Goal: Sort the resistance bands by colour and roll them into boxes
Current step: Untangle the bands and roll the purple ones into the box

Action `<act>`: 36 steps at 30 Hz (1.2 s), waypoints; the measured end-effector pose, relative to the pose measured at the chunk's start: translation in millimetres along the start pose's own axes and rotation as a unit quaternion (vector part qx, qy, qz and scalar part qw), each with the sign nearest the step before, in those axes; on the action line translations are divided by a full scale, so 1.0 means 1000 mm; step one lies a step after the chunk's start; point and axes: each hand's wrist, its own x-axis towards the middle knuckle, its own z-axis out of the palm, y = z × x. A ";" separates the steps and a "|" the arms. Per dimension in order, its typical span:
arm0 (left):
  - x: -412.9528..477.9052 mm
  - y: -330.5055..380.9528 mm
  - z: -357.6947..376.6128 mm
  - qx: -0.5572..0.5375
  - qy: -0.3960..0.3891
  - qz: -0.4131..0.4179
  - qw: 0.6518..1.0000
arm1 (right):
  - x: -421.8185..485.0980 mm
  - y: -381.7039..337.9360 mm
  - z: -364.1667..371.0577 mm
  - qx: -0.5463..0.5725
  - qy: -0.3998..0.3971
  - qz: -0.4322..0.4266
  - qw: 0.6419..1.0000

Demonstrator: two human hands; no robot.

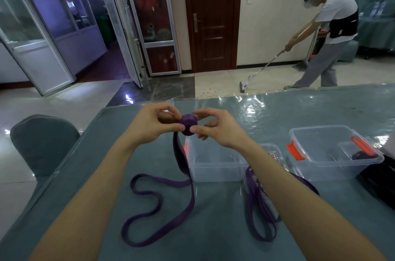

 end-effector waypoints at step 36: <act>-0.014 0.016 0.033 -0.166 0.129 0.031 0.977 | -0.007 -0.015 0.010 0.143 0.143 -0.090 0.975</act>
